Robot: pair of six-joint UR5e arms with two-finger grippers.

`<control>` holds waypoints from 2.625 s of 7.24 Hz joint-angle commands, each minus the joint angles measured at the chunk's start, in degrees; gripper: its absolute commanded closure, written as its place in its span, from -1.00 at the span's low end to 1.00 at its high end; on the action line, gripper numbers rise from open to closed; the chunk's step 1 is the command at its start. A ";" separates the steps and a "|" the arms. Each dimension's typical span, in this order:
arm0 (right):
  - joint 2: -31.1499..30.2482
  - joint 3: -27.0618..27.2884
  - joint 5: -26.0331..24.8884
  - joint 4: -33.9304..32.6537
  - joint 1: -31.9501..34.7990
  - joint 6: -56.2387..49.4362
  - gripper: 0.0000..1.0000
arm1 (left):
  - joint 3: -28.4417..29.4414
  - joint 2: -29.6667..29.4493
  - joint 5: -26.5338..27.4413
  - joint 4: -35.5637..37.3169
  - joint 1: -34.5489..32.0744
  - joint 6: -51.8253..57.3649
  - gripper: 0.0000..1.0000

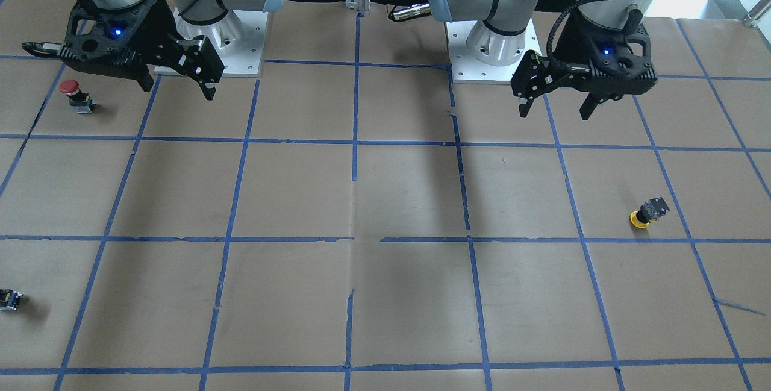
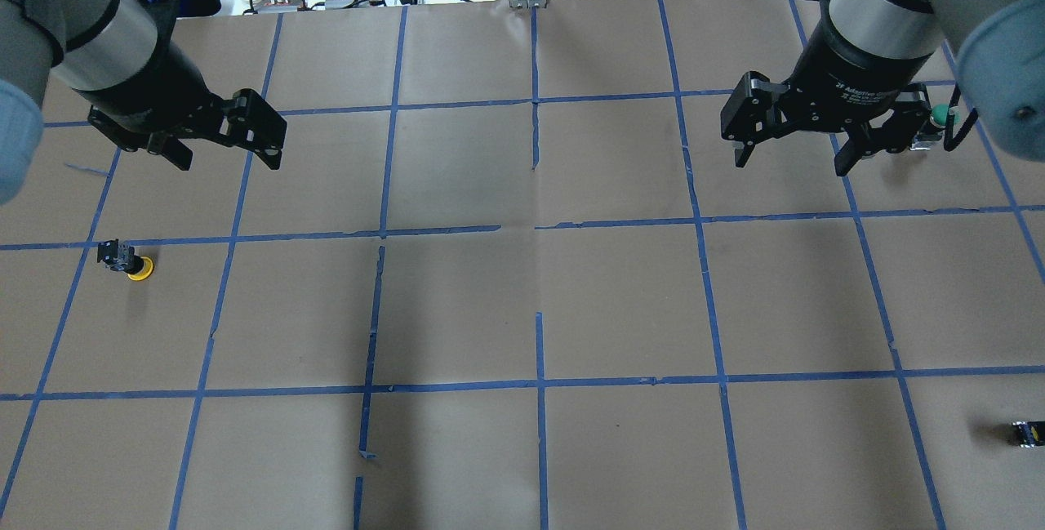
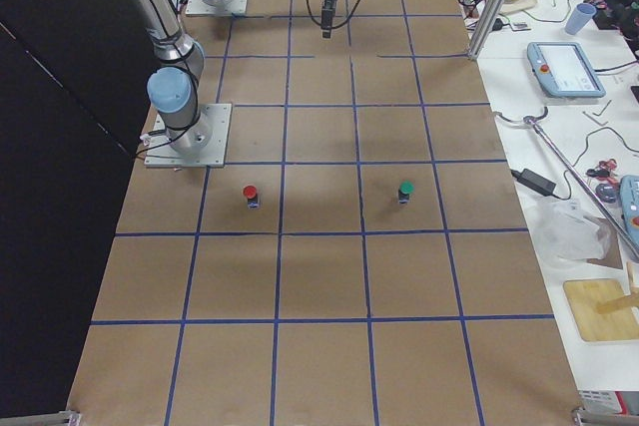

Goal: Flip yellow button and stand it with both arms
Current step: 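Move the left gripper down toward the yellow-capped button lying on its side, then lower the left gripper over the yellow button body and close on it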

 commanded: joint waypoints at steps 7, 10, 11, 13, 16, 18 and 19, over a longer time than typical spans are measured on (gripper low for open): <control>-0.10 2.64 0.21 -5.48 0.00 0.04 -1.00 | 17.78 -11.62 0.93 -6.05 -5.19 -2.88 -0.99; -0.10 2.64 0.30 -5.58 0.00 -0.05 -1.00 | 13.51 -11.86 1.29 -5.89 9.09 8.38 -0.96; -0.01 2.64 0.30 -5.66 0.00 0.04 -1.00 | 10.34 -11.96 1.37 0.47 13.50 10.12 -0.97; -0.01 2.64 0.21 -5.66 0.00 -0.31 -1.00 | 3.93 -13.53 1.37 8.94 18.70 17.33 -0.98; 0.08 2.64 -1.62 -5.66 -0.26 -3.45 -1.00 | -6.10 -14.95 0.67 21.00 26.80 18.57 -0.99; -0.10 2.64 -2.16 -5.75 -0.35 -3.91 -1.00 | -11.89 -16.44 -1.16 28.74 29.79 19.10 -0.99; -0.10 2.47 -2.34 -5.84 -0.44 -3.91 -1.00 | -13.49 -17.06 -3.09 29.19 31.03 20.67 -0.99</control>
